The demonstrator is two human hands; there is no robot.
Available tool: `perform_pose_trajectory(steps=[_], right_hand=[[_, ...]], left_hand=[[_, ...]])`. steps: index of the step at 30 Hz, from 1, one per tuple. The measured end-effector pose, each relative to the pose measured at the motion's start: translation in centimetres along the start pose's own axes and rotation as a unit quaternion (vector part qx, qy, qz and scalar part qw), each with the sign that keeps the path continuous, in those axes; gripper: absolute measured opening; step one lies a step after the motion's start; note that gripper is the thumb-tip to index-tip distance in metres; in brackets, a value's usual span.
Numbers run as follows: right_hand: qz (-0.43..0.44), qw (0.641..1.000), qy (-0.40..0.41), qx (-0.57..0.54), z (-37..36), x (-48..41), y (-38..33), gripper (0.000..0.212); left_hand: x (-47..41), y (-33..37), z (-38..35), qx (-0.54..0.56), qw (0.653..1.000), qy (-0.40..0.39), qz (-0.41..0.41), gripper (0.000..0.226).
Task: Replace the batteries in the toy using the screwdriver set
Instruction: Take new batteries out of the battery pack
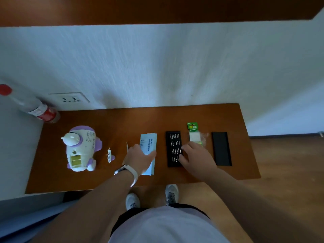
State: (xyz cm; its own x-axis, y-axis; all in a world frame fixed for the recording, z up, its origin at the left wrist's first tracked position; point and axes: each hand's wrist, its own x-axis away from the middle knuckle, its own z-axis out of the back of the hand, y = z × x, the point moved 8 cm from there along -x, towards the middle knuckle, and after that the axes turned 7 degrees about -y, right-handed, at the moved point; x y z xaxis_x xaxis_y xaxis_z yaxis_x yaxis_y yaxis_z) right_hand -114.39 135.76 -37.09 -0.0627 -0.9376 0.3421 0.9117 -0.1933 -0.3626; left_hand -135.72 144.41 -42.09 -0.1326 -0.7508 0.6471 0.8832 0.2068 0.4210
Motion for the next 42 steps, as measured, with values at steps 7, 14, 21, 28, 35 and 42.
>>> perform_pose_trajectory(steps=[7, 14, 21, 28, 35, 42], right_hand=[[-0.026, 0.999, -0.023, 0.003, -1.3, 0.7, 3.6, 0.045], [-0.004, 1.0, 0.009, 0.006, -1.5, 0.9, 4.9, 0.028], [-0.067, 0.992, 0.075, -0.075, 0.9, 1.0, 8.6, 0.022], [-0.148, 0.977, 0.02, -0.151, 1.3, 1.0, 12.5, 0.029], [-0.114, 0.98, -0.051, -0.157, 0.4, -0.5, 12.8, 0.031], [-0.088, 0.968, -0.106, -0.21, -0.4, -1.9, 13.2, 0.04]], left_hand=[[-1.1, 2.1, -1.5, -0.064, 0.997, 0.039, 0.019, 0.071], [-2.1, 2.6, -2.4, -0.065, 0.995, 0.058, 0.037, 0.084], [0.0, 5.6, -1.9, -0.13, 0.981, 0.14, -0.029, 0.079], [1.3, 11.9, -4.8, -0.122, 0.97, 0.071, -0.199, 0.048], [1.0, 14.8, -8.4, -0.128, 0.963, -0.008, -0.236, 0.042], [-0.1, 15.3, -12.5, -0.132, 0.966, -0.108, -0.193, 0.054]])
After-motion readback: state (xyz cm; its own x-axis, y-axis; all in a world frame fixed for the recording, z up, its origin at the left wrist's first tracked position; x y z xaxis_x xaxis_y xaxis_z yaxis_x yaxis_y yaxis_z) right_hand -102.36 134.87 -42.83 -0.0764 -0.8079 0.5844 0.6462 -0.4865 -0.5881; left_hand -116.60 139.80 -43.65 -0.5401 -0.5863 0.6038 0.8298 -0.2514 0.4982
